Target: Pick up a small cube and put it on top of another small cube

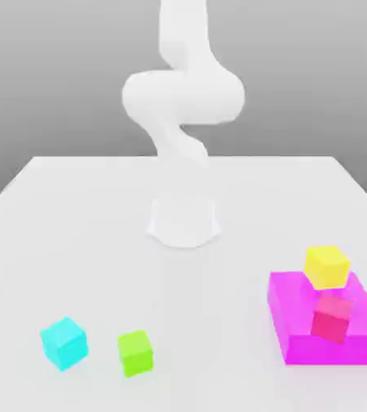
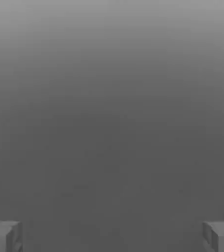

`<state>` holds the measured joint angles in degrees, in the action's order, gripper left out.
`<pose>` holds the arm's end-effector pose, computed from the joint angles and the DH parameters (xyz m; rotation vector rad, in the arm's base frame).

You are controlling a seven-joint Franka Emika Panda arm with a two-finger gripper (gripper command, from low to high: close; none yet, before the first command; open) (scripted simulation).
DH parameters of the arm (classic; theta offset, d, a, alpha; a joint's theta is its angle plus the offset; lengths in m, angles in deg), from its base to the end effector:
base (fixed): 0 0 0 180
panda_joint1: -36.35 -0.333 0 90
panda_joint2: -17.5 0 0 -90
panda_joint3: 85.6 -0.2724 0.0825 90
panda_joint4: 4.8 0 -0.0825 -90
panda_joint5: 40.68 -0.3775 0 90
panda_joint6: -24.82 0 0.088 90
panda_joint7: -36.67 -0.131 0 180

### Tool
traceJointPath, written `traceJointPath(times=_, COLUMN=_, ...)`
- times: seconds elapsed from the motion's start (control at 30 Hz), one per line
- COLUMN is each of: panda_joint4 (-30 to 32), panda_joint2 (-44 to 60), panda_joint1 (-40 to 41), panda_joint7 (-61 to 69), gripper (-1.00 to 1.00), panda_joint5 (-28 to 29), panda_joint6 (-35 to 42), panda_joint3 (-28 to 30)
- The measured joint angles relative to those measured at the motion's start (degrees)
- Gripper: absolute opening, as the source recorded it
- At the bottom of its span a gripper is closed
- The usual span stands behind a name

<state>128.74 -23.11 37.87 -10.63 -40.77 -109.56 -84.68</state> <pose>0.4188 -0.0191 0.6166 -2.4500 1.1368 -0.9376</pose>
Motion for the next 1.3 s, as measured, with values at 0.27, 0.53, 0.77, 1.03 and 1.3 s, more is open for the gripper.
traceJointPath(times=0.27, panda_joint4=5.70, panda_joint2=16.95, panda_joint1=4.80, panda_joint7=-4.62, gripper=0.00, panda_joint5=-0.47, panda_joint6=-8.43, panda_joint3=3.28)
traceJointPath(times=0.53, panda_joint4=11.29, panda_joint2=33.56, panda_joint1=8.89, panda_joint7=-8.66, gripper=0.00, panda_joint5=-1.61, panda_joint6=-16.68, panda_joint3=7.18)
traceJointPath(times=0.77, panda_joint4=15.96, panda_joint2=48.20, panda_joint1=13.56, panda_joint7=-10.90, gripper=0.00, panda_joint5=-4.25, panda_joint6=-23.97, panda_joint3=9.27)
traceJointPath(times=1.03, panda_joint4=14.45, panda_joint2=60.51, panda_joint1=17.18, panda_joint7=-7.57, gripper=-1.00, panda_joint5=-9.33, panda_joint6=-33.29, panda_joint3=5.10)
traceJointPath(times=1.3, panda_joint4=15.36, panda_joint2=56.00, panda_joint1=16.15, panda_joint7=-9.37, gripper=-1.00, panda_joint5=-6.98, panda_joint6=-29.71, panda_joint3=6.65)
